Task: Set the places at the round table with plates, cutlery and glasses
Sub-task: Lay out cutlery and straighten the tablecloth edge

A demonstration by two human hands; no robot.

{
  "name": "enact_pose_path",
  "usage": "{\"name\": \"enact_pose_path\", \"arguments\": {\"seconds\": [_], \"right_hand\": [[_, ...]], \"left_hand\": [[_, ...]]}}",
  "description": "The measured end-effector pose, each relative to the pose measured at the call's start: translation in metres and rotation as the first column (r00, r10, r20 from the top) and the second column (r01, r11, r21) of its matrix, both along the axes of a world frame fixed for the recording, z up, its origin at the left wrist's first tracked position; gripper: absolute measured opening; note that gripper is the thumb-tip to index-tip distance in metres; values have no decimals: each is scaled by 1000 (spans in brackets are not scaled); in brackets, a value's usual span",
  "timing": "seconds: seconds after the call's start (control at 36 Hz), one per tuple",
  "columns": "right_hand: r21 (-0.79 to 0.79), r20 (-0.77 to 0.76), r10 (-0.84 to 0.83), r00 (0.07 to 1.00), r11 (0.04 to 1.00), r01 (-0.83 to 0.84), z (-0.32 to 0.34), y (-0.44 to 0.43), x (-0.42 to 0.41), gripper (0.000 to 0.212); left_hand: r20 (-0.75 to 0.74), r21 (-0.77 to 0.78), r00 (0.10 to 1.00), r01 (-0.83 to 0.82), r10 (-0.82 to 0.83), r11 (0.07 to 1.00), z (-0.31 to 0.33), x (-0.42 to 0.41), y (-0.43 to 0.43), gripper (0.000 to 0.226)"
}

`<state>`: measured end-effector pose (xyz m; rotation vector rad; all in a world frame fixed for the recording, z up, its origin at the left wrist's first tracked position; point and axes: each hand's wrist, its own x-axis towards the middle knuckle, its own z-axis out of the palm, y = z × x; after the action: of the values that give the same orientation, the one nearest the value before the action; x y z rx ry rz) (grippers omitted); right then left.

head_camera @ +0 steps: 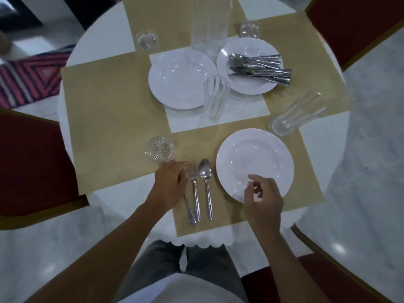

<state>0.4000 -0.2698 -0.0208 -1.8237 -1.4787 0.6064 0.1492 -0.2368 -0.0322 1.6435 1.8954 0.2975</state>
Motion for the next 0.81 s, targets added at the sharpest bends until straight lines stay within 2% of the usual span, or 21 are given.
{"name": "enact_pose_path", "arguments": {"seconds": [0.06,0.17,0.25,0.33,0.44,0.56,0.69,0.81], "right_hand": [[-18,-4,110,994,994,-110,-2,-7,-17,15],[-175,-22,271,962,947,-270,-7,-20,-51,9],[-246,2,330,944,915,-319,-11,-28,-74,10],[-330,22,352,936,886,-326,-15,-33,-92,14],[-407,66,336,940,869,-282,-20,-32,-110,20],[-433,153,327,933,870,-234,-22,-29,-121,31],[-428,194,350,917,871,-242,-24,-29,-125,30],[-427,196,368,909,866,-258,-24,-30,-124,32]], "left_hand": [[-22,-25,1000,-20,20,999,-2,-6,-15,35],[-78,148,997,0,12,989,-11,-11,-50,26],[-52,82,998,-24,28,996,-18,-12,-65,42],[-82,38,997,2,1,999,-22,-12,-73,60],[-146,31,988,63,-57,998,-20,-8,-78,74],[-207,51,972,123,-109,991,-15,-4,-82,76],[-278,106,943,218,-182,970,-17,-6,-82,72],[-290,-8,926,251,-243,968,-19,-11,-80,74]]}}
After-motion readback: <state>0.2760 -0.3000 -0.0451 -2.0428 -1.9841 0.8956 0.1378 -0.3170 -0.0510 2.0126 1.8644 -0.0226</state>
